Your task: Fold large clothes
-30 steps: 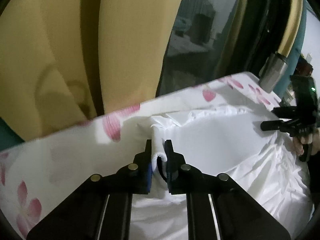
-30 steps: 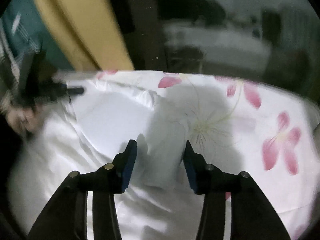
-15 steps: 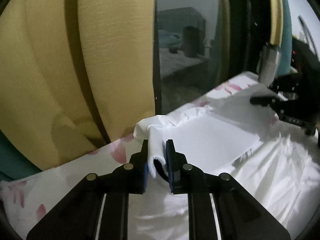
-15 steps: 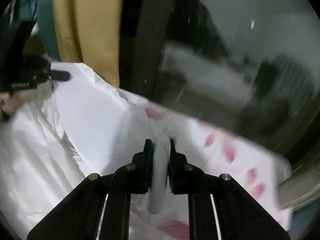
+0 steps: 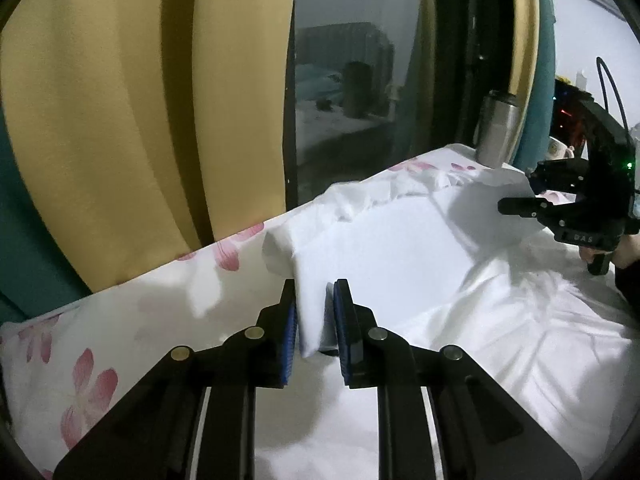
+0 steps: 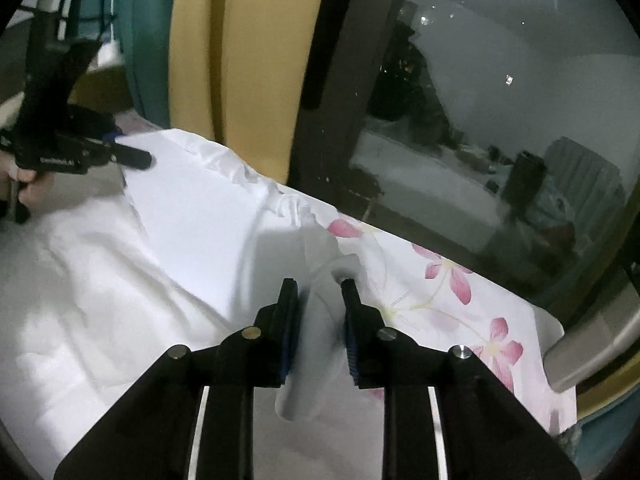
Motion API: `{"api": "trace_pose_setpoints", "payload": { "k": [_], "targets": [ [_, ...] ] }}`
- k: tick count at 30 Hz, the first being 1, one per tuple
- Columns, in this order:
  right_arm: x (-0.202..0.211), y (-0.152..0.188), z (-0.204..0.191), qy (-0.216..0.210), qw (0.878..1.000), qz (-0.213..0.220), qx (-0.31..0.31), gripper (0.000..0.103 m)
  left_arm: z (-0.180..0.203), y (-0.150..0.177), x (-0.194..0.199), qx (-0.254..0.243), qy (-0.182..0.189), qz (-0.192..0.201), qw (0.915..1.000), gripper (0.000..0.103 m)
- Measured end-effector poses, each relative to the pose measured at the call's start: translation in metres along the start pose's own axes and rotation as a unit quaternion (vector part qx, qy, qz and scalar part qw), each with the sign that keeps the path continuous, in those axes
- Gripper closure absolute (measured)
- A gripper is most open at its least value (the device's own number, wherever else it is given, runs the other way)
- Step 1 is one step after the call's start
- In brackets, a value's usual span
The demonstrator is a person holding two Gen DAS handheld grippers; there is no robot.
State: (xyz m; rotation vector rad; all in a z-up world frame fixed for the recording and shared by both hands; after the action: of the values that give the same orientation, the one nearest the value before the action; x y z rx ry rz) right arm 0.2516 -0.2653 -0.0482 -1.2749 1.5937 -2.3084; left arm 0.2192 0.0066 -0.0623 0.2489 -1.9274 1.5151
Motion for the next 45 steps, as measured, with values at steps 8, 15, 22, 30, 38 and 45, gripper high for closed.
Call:
{"api": "trace_pose_setpoints", "payload": {
  "k": [8, 15, 22, 30, 38, 45],
  "targets": [
    [0.023, 0.022, -0.018, -0.016, 1.0, -0.004, -0.009, 0.079, 0.012, 0.023, 0.029, 0.016, 0.028, 0.001, 0.9995, 0.086],
    [0.03, 0.046, -0.034, -0.029, 0.999, -0.04, -0.003, 0.079, 0.02, 0.044, 0.043, 0.016, 0.032, -0.021, 0.9991, 0.086],
    [0.049, 0.067, -0.039, -0.02, 0.997, -0.069, -0.015, 0.074, 0.024, 0.072, 0.062, 0.019, 0.031, -0.055, 0.9978, 0.079],
    [0.073, 0.085, -0.038, 0.056, 0.993, -0.104, -0.006, 0.052, 0.02, 0.09, 0.097, 0.046, 0.024, -0.054, 0.9972, 0.059],
    [0.099, 0.082, -0.036, 0.007, 0.99, -0.076, -0.115, 0.052, 0.041, 0.057, 0.083, 0.044, 0.048, -0.017, 0.9977, 0.059],
    [0.046, 0.046, -0.062, -0.017, 0.985, -0.076, -0.157, 0.052, 0.056, 0.042, 0.038, 0.044, 0.021, -0.041, 0.998, 0.059]
  ]
}}
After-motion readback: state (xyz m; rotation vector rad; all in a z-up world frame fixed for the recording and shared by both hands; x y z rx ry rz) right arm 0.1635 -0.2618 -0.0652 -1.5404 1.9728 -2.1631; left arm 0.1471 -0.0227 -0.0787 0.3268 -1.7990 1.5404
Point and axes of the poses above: each gripper's, at about its wrist camera, not at the fingertips, and x roughly against the way its jaws point, z to its right, y to its underside, the point moved 2 cm from there along -x, roughly the way its jaws point, and after that the axes turned 8 degrees about -x, right-handed, at the moved point
